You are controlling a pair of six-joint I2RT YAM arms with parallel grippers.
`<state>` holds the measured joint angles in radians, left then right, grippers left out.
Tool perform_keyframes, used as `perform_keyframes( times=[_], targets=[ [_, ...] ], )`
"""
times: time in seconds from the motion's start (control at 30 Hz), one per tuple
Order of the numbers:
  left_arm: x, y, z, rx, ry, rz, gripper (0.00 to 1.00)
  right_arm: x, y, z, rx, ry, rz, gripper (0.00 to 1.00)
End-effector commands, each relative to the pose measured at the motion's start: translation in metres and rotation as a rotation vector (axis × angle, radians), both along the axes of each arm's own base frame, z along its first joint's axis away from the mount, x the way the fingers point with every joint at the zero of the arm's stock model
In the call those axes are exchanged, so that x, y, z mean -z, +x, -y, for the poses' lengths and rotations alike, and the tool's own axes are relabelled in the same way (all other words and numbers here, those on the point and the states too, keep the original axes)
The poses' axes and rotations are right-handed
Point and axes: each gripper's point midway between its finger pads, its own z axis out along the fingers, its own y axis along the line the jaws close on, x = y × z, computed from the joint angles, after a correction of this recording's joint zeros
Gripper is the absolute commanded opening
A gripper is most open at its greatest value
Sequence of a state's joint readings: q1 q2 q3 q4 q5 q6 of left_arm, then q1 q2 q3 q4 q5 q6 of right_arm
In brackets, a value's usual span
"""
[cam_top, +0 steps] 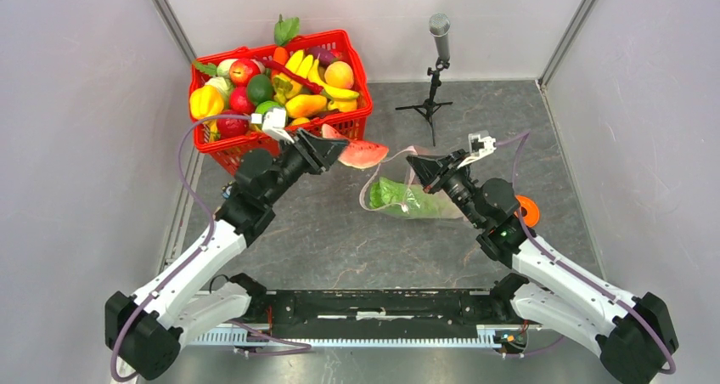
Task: Place the food in the zip-top bag and seal the zipper
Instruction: Place the fake fruit in the zipper food storage bag.
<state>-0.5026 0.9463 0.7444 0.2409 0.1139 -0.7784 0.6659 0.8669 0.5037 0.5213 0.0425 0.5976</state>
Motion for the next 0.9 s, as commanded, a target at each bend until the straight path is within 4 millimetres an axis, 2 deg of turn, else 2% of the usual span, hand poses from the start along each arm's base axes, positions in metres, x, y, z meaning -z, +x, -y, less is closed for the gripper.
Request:
perform_keyframes(
  times=[0.0,0.13,0.4,0.53,0.67,0.77,0.87],
  targets=[
    [-0.009,-0.029,0.031,0.151,0.033,0.091,0.20,-0.020,-0.001,-0.001,-0.009,0.051,0.049,0.00],
    [0.000,-0.041,0.043,0.184,0.074,0.107,0.20,-0.020,-0.001,-0.002,-0.014,0.053,0.046,0.00],
    [0.019,-0.040,0.048,0.097,0.171,0.096,0.20,-0.021,-0.001,-0.003,-0.019,0.057,0.046,0.00],
    [0.018,-0.029,0.057,0.057,0.189,0.085,0.20,-0.022,-0.003,-0.005,-0.028,0.070,0.049,0.00],
    [0.028,-0.022,0.065,0.009,0.245,0.073,0.20,-0.023,-0.003,-0.006,-0.036,0.078,0.051,0.00],
    [0.032,-0.016,0.066,-0.037,0.230,0.069,0.20,-0.024,-0.004,-0.007,-0.043,0.080,0.051,0.00],
    [0.026,-0.012,0.066,-0.087,0.179,0.075,0.20,-0.024,-0.004,-0.007,-0.044,0.082,0.051,0.00]
  ],
)
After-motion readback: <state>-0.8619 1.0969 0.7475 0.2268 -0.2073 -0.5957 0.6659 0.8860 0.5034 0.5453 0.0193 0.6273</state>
